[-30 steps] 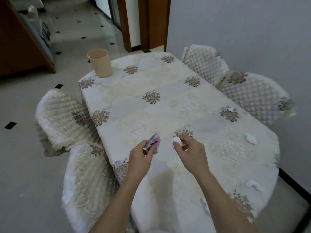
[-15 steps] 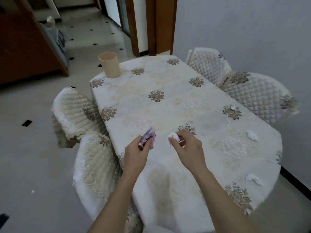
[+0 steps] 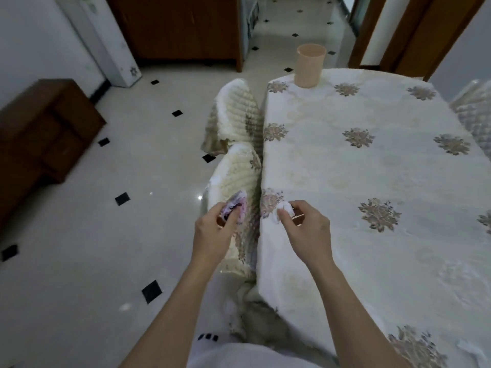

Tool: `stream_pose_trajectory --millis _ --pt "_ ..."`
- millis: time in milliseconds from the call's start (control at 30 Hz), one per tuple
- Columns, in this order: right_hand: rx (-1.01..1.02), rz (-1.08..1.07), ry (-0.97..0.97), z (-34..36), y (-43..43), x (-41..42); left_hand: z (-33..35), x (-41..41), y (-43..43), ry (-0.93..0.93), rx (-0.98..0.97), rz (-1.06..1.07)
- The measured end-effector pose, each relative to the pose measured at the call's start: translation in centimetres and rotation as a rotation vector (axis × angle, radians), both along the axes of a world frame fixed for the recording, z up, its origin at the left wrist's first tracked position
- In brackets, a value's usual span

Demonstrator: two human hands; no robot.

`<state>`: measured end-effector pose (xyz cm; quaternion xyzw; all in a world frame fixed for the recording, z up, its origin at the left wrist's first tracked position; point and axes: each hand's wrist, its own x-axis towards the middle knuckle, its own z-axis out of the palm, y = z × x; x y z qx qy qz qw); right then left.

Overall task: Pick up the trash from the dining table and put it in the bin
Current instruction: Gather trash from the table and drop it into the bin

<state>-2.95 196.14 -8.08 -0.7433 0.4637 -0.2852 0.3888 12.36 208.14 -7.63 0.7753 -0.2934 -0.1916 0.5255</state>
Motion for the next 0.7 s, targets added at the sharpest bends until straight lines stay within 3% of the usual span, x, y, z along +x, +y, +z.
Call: stream_pose_trajectory --millis 267,700 --pt "-0.057 0.286 -0.010 0.8 4.3 8.1 0.5 4.9 8.8 -0.022 0.031 0.251" --pt "0.009 0.421 0.044 0.3 7.3 22.7 -1.5 17.2 12.8 0.045 0.017 0.397"
